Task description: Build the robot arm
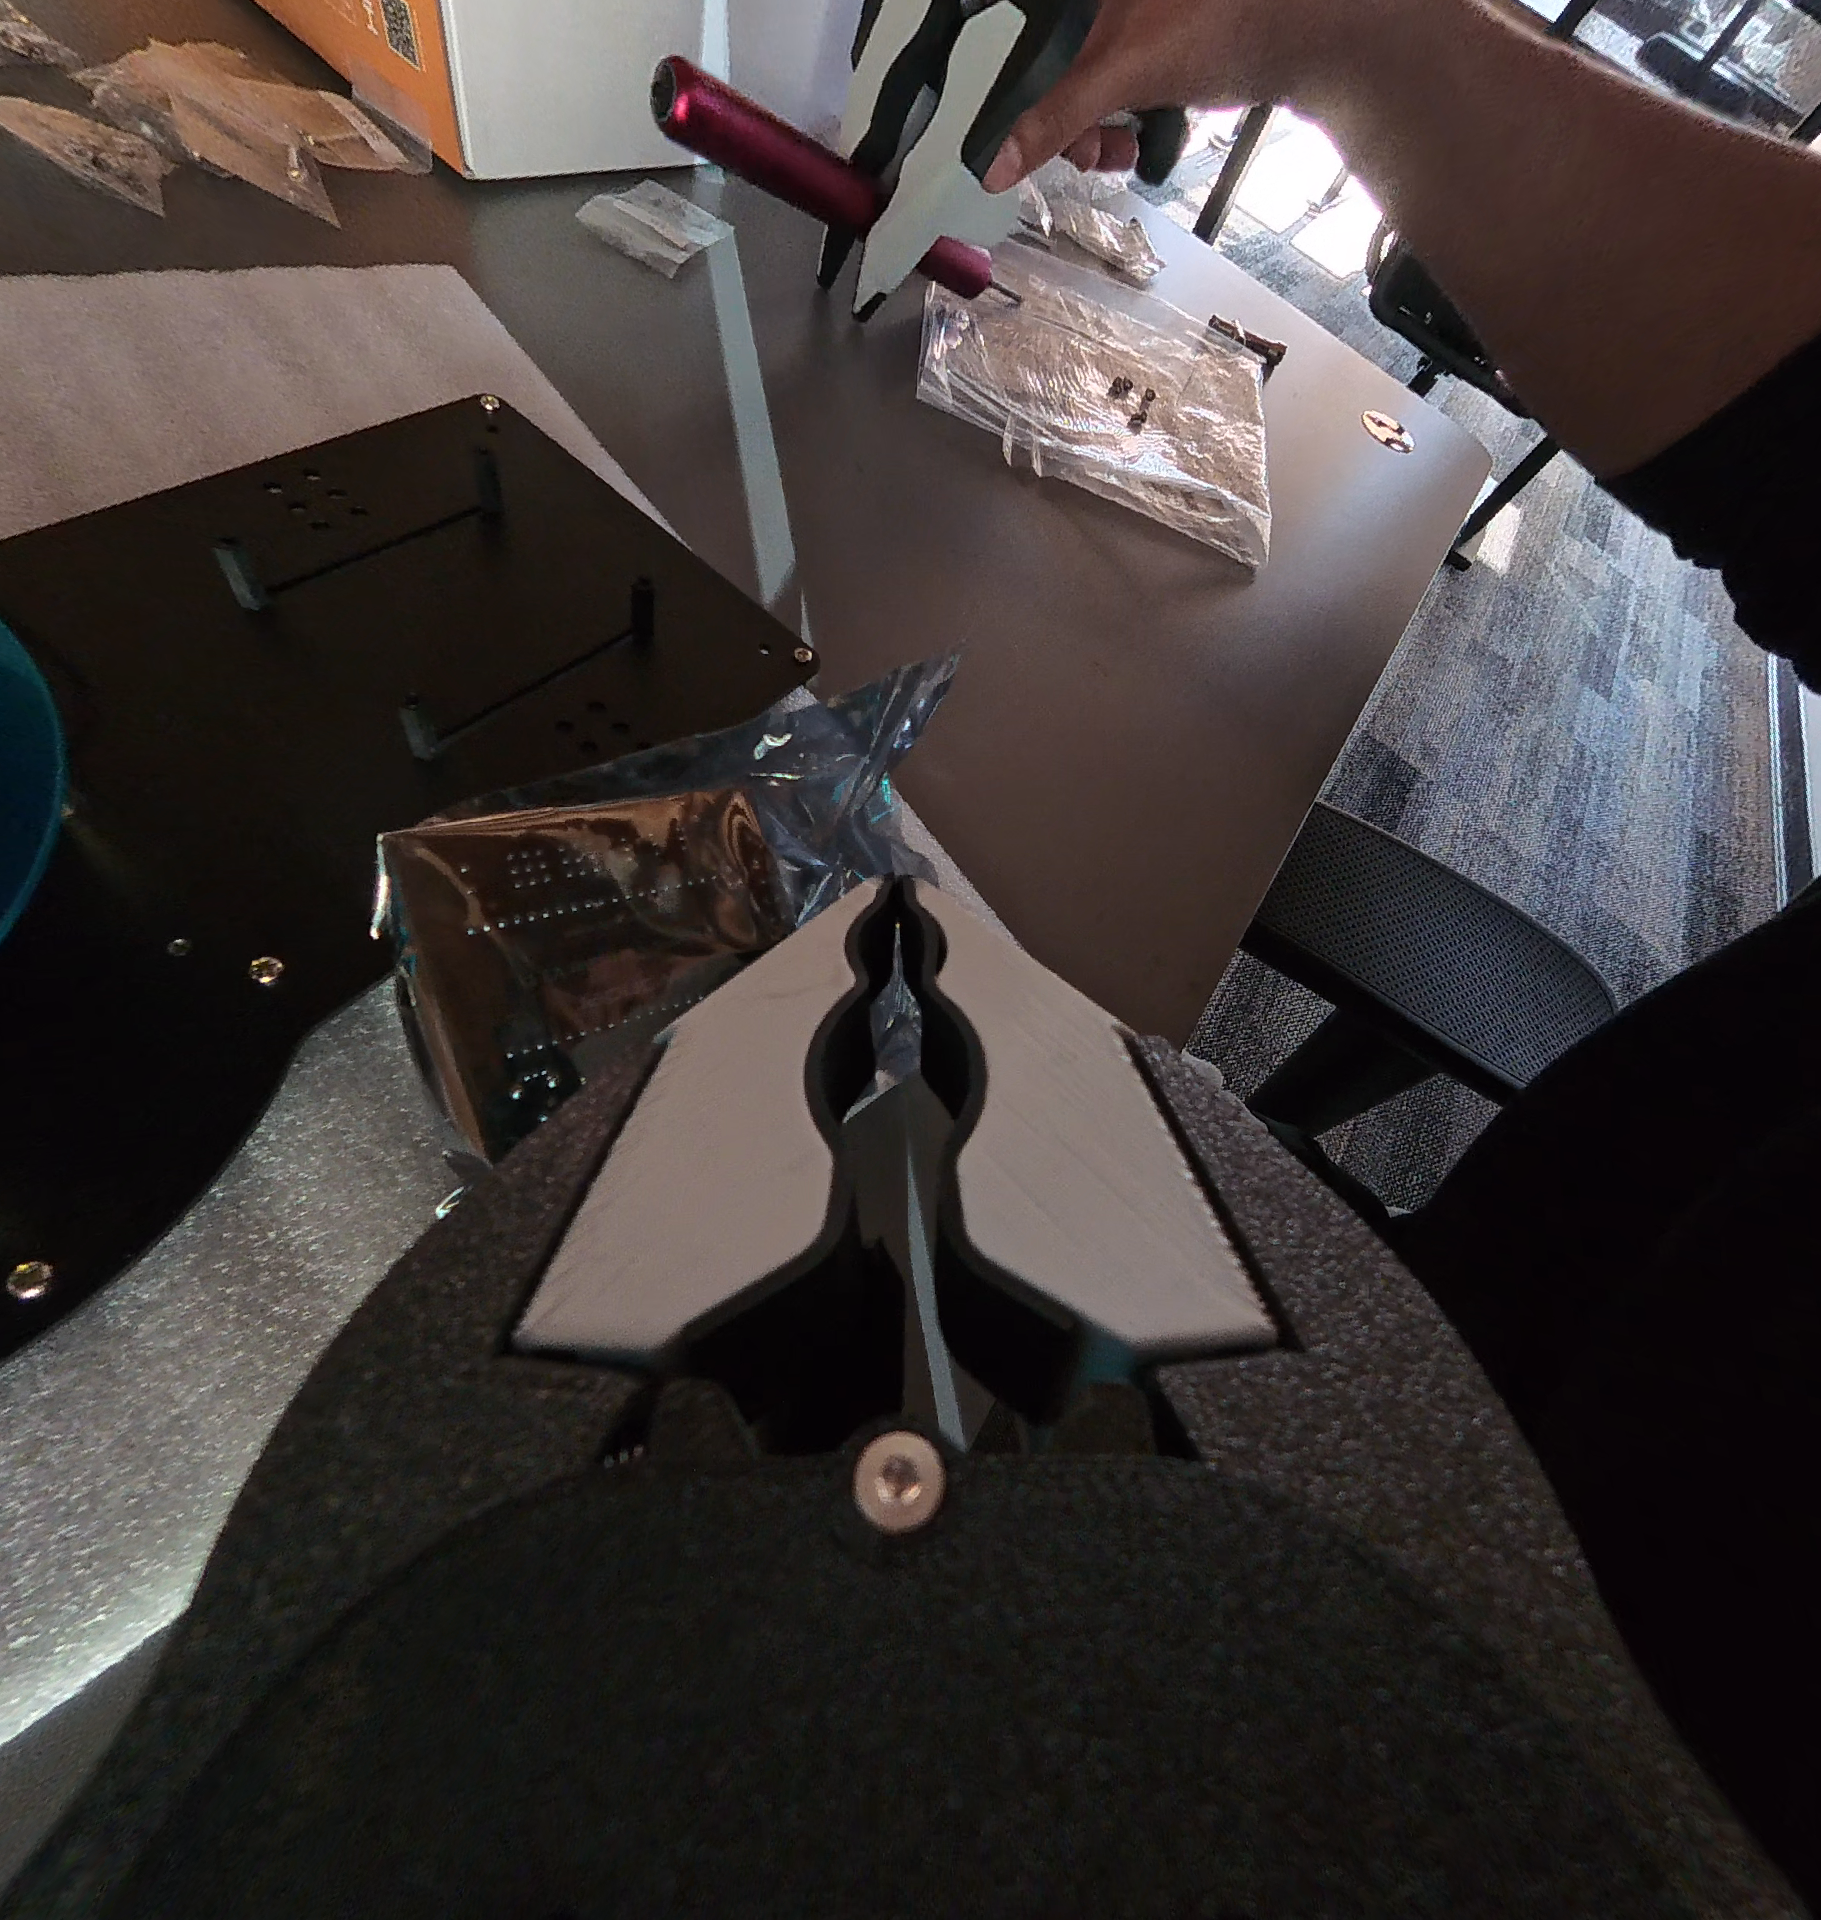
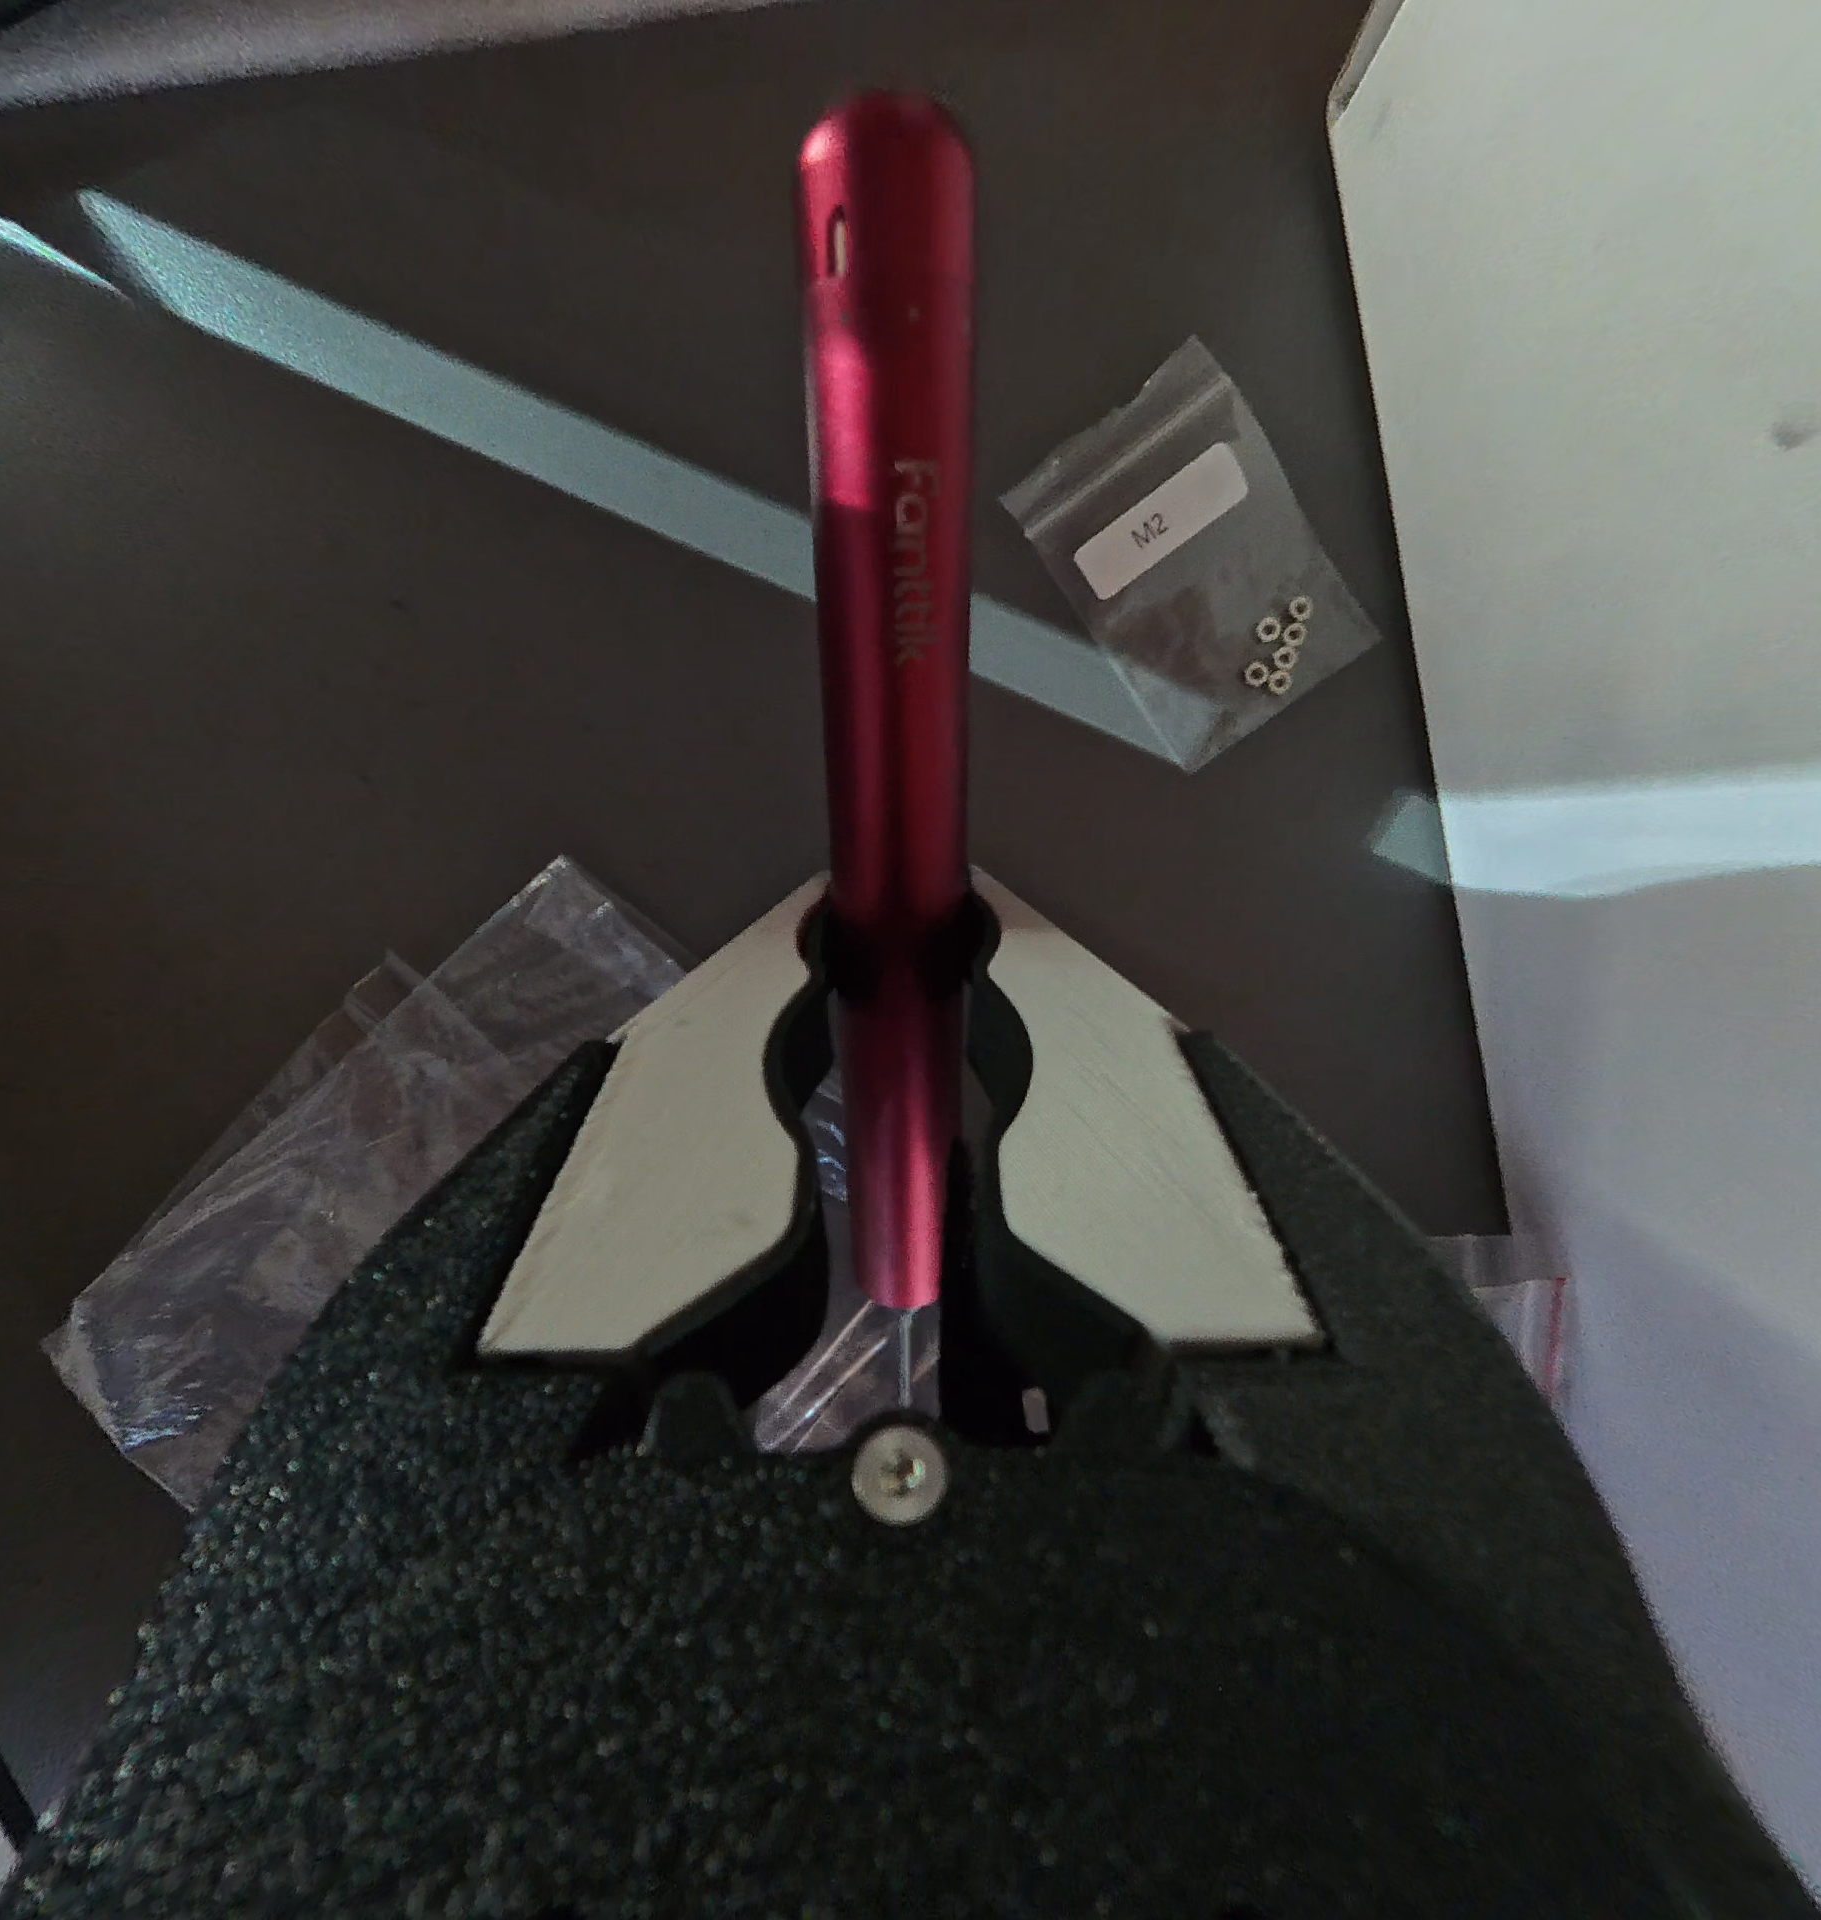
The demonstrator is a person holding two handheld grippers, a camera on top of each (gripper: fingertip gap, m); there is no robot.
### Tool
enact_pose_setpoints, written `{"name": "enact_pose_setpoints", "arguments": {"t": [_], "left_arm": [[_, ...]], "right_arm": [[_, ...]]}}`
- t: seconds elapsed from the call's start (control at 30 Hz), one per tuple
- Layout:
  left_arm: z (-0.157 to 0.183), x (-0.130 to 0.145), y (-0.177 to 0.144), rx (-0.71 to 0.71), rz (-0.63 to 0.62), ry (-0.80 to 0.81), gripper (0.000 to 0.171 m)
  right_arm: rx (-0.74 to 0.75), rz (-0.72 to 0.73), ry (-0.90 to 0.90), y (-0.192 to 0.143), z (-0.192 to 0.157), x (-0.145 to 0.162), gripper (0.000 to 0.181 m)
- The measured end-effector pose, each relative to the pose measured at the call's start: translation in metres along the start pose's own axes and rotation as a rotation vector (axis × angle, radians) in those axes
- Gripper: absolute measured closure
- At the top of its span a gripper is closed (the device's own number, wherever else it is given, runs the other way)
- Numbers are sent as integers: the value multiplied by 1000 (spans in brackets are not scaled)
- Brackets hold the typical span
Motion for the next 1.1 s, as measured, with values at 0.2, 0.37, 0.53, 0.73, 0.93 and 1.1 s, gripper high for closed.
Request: {"name": "enact_pose_setpoints", "arguments": {"t": [0.2,0.37,0.53,0.73,0.93,1.1], "left_arm": [[-1,-1,0,-2,1,4,171],[0,0,0,-2,-1,5,171],[0,0,1,0,-4,5,171],[0,0,1,1,-4,5,171],[1,0,1,2,-5,7,171],[3,0,3,5,-7,12,171]], "right_arm": [[-7,9,9,0,0,0,162],[-7,-7,2,0,0,0,161],[4,-30,-19,1,0,-1,161],[18,-61,-34,1,-1,-2,161],[47,-41,-39,4,3,-20,161],[103,-256,-135,6,13,-27,161]]}}
Point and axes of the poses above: each gripper's, where its closed fingertips meet, y out along the fingers, x out of its underside, z = x × y across the jaws, the point moved 3 cm from there along -y, back along the fingers, and after that the axes turned 15 degrees about z, right-handed, at the moved point
